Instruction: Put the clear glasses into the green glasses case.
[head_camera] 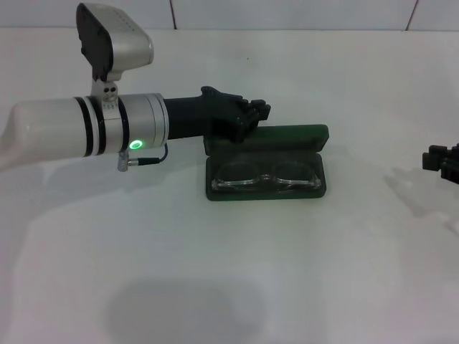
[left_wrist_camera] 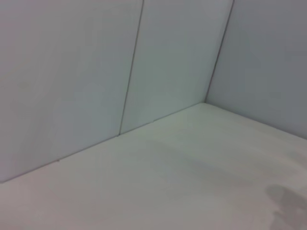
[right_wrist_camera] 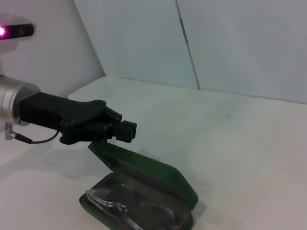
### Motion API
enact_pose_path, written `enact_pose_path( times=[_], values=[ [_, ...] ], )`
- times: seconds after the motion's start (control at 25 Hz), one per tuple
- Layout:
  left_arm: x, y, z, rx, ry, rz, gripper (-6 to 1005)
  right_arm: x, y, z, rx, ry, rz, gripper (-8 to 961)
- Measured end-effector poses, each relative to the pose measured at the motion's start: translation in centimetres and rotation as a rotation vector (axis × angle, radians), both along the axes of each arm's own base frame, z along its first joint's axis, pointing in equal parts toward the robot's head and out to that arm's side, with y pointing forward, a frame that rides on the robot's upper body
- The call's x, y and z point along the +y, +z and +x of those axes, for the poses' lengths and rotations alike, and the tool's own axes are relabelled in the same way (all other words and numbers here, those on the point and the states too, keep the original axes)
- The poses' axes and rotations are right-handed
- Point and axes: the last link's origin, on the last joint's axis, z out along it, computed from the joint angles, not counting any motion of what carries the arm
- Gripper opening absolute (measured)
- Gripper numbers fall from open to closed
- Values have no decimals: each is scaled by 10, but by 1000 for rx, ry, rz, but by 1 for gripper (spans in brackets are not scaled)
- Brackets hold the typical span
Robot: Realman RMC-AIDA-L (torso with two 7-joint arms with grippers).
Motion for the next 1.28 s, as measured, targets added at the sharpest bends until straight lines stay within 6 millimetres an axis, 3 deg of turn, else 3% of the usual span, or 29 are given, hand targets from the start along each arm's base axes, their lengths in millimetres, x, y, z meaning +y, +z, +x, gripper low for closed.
enact_pose_path(
  times=[0.8, 1.28],
  values=[
    [-11, -10, -6, 29, -9, -48, 88, -4, -6, 4, 21, -4, -16, 196],
    [-29, -20, -15, 82, -59, -113, 86, -4, -7, 3, 26, -3, -18, 206]
  ],
)
